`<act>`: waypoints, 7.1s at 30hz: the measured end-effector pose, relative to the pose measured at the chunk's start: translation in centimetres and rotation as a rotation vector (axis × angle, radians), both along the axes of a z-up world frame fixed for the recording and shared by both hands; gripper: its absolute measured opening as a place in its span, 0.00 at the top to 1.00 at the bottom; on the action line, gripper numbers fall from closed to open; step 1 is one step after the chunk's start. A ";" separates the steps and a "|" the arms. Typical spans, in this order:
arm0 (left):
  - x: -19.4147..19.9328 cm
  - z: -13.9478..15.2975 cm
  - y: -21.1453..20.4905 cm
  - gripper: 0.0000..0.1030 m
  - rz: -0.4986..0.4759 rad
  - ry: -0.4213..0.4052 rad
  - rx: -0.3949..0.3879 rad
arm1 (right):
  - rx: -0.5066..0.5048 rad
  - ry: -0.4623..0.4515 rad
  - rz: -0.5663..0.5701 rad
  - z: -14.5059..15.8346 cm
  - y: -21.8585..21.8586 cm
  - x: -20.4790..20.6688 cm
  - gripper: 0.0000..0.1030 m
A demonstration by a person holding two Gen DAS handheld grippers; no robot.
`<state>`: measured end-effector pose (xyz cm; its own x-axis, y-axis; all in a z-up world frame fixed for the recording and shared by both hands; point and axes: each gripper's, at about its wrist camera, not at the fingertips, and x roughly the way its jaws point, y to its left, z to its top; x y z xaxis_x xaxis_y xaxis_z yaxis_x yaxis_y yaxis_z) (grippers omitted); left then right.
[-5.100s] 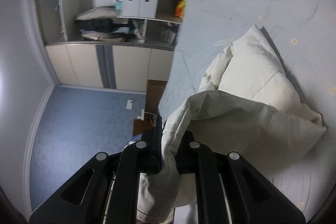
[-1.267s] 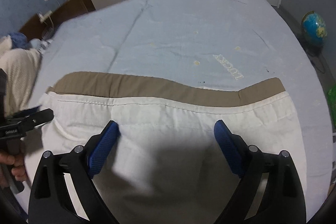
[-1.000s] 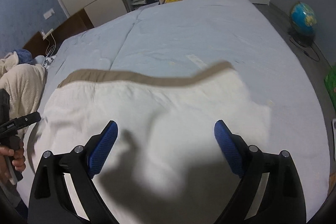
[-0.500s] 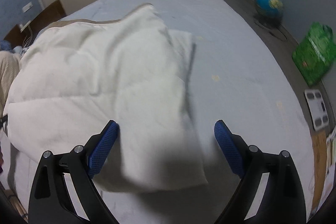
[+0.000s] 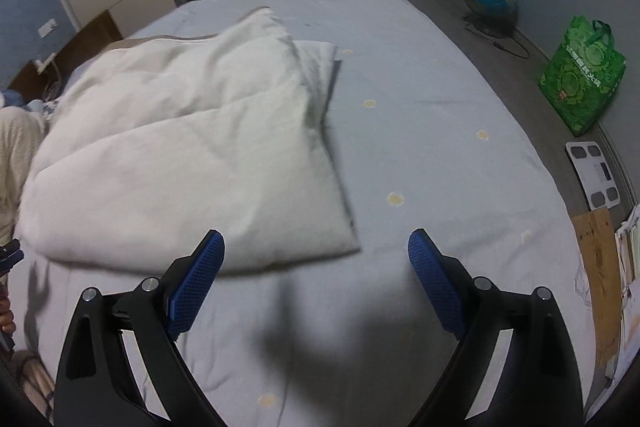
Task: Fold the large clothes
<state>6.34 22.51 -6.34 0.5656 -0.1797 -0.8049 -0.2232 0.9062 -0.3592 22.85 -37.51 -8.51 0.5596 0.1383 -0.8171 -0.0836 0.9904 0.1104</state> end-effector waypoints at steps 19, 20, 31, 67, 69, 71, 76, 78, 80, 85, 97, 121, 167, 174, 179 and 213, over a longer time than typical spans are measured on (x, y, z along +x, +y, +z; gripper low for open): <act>-5.1 5.5 -10.0 0.07 -0.115 -0.155 0.134 | 0.034 -0.102 0.130 3.3 5.9 -10.6 0.13; -5.4 5.7 -10.5 0.07 -0.113 -0.175 0.147 | 0.034 -0.108 0.137 3.2 6.1 -11.1 0.13; -6.2 3.8 -17.7 0.06 -0.224 -0.218 0.295 | 0.014 -0.202 0.207 3.4 8.3 -15.7 0.13; -5.8 3.8 -16.0 0.06 -0.132 -0.240 0.355 | -0.021 -0.208 0.250 3.1 9.4 -16.1 0.09; -5.8 3.8 -15.8 0.06 -0.124 -0.242 0.356 | -0.015 -0.205 0.246 3.1 9.3 -16.0 0.09; -5.8 3.8 -15.7 0.06 -0.120 -0.242 0.356 | -0.014 -0.203 0.246 3.1 9.3 -16.0 0.09; -5.7 3.9 -15.7 0.06 -0.121 -0.244 0.357 | -0.014 -0.201 0.246 3.1 9.3 -16.0 0.09; -5.7 3.8 -15.6 0.06 -0.119 -0.247 0.355 | -0.017 -0.200 0.249 3.1 9.3 -15.9 0.09; -5.7 3.9 -15.5 0.06 -0.117 -0.249 0.352 | -0.020 -0.201 0.251 3.1 9.4 -15.9 0.09; -5.8 3.9 -15.4 0.06 -0.115 -0.251 0.349 | -0.027 -0.202 0.256 3.0 9.5 -16.0 0.09; -5.9 4.0 -15.5 0.06 -0.122 -0.252 0.354 | -0.023 -0.202 0.256 3.0 9.5 -16.0 0.09; -5.9 3.9 -15.5 0.06 -0.129 -0.251 0.349 | -0.024 -0.202 0.256 3.1 9.5 -16.0 0.09; -5.9 3.9 -15.8 0.06 -0.133 -0.246 0.376 | -0.023 -0.203 0.256 3.1 9.6 -16.0 0.09; -6.7 4.5 -15.9 0.06 -0.139 -0.320 0.362 | -0.023 -0.202 0.255 3.1 9.6 -16.0 0.09; -6.2 4.2 -16.1 0.06 -0.135 -0.284 0.367 | -0.023 -0.205 0.256 3.0 9.5 -16.0 0.09; -6.1 3.8 -16.3 0.06 -0.123 -0.256 0.396 | -0.025 -0.205 0.257 3.0 9.6 -16.0 0.09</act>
